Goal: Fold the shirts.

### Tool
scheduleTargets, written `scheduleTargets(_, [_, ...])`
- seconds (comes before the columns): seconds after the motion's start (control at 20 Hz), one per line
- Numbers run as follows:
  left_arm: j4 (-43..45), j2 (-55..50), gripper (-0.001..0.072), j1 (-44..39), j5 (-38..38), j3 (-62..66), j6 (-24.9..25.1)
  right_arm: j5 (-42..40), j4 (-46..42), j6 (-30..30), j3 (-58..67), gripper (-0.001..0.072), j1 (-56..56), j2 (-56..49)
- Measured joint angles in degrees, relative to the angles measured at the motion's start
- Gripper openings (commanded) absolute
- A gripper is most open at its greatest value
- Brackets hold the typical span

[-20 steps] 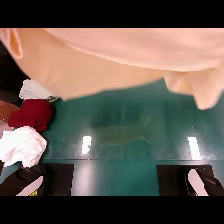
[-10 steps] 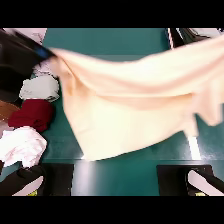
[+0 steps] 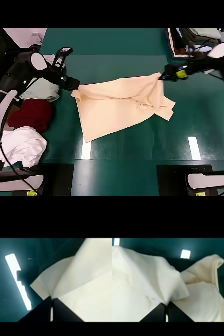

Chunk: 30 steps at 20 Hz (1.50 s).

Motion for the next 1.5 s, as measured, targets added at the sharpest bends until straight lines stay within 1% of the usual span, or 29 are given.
scheduleTargets(0.05, [-0.07,-0.72,0.0467,0.81,1.33,-0.15,-0.33,-2.1,-0.26,-0.17,1.38,0.0205,0.26,-1.99])
scheduleTargets(0.1, [-0.13,-1.25,0.0671,1.38,2.47,-0.26,-0.61,-3.28,-0.59,-0.28,2.8,0.0429,0.52,-3.63])
scheduleTargets(0.15, [-0.2,-1.64,0.0658,1.79,2.97,-0.33,-0.83,-4.04,-0.83,-0.37,4.48,0.0454,0.72,-5.07])
scheduleTargets(0.3, [0.83,-1.99,0.0659,2.43,2.29,1.14,-1.09,-3.82,-1.16,-0.5,10.43,0.0448,-0.02,-7.48])
scheduleTargets(0.5, [4.04,1.29,0.0658,2.73,-3.32,2.32,-1.25,3.32,-1.7,-1.05,14.19,0.0447,-3.43,-5.73])
scheduleTargets(0.6, [3.96,4.17,0.0659,2.8,-5.33,-0.44,-1.27,6.93,-1.77,-1.88,12.24,0.0447,-5.33,-2.95])
scheduleTargets(0.75, [0.24,9.22,0.0659,2.82,-6.62,-10.01,-1.29,9.53,-1.79,-3.15,4.7,0.0449,-7.98,2.78])
scheduleTargets(0.8, [-1.44,10.8,0.0659,2.82,-6.71,-13.77,-1.29,9.68,-1.9,-3.39,1.42,0.0461,-8.66,4.79])
scheduleTargets(0.85, [-3.3,12.48,0.066,2.82,-6.25,-17.68,-1.29,9.66,-1.84,-3.65,-1.6,0.052,-9.09,6.56])
scheduleTargets(0.9, [-4.85,13.73,0.066,2.8,-5.51,-21.07,-1.29,9.44,-1.75,-3.8,-4.52,0.0534,-9.4,8.0])
scheduleTargets(1.1, [-10.29,16.46,0.0659,2.84,-2.08,-29.77,-1.29,6.82,-1.51,-4.17,-15.52,0.0534,-8.37,10.91])
scheduleTargets(1.25, [-13.0,17.09,0.0659,2.84,-0.28,-32.02,-1.29,1.09,-1.31,-4.28,-21.64,0.0532,-5.31,11.61])
scheduleTargets(1.4, [-14.27,17.33,0.0659,2.84,0.48,-32.85,-1.22,-4.31,-1.27,-4.33,-25.24,0.0527,-2.51,11.8])
scheduleTargets(1.45, [-14.38,17.35,0.066,2.84,0.48,-33.0,-1.14,-5.2,-1.18,-4.33,-25.83,0.0495,-1.81,11.65])
scheduleTargets(1.5, [-14.71,17.38,0.0659,2.84,0.74,-33.09,-1.03,-6.08,-1.2,-4.33,-26.36,0.0428,-1.16,11.3])
